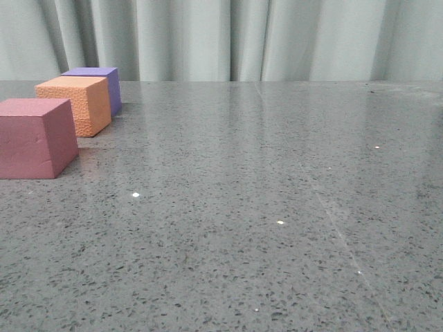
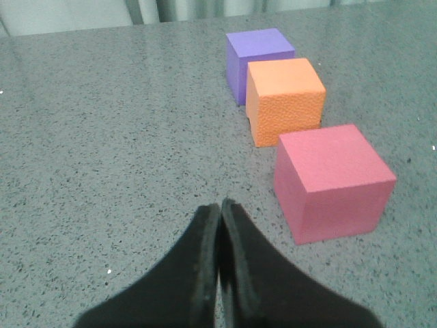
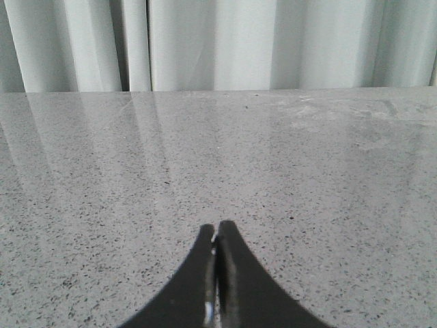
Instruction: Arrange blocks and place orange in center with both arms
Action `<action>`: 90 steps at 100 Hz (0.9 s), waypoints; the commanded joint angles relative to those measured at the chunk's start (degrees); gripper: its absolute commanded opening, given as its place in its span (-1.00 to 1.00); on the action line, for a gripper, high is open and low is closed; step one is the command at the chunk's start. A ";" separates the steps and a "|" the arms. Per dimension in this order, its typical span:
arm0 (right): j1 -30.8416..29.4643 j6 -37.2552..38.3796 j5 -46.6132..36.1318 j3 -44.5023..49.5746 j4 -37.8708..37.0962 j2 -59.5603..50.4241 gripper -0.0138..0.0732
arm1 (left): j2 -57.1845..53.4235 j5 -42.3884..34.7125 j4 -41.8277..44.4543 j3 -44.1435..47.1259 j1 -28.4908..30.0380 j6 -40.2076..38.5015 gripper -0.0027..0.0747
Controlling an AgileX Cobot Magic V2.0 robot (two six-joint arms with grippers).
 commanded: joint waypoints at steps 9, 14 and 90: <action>-0.23 -0.42 -5.23 -0.78 0.00 -1.22 -0.84 | -0.34 -5.48 -7.35 -1.56 2.46 11.73 -0.96; -0.23 -0.42 -5.23 -0.78 0.00 -1.22 -0.84 | -0.93 -7.97 -10.34 -0.91 4.25 15.34 -0.96; -0.23 -0.42 -5.23 -0.78 0.00 -1.22 -0.84 | -24.53 -30.70 -27.90 25.77 23.34 25.71 -0.96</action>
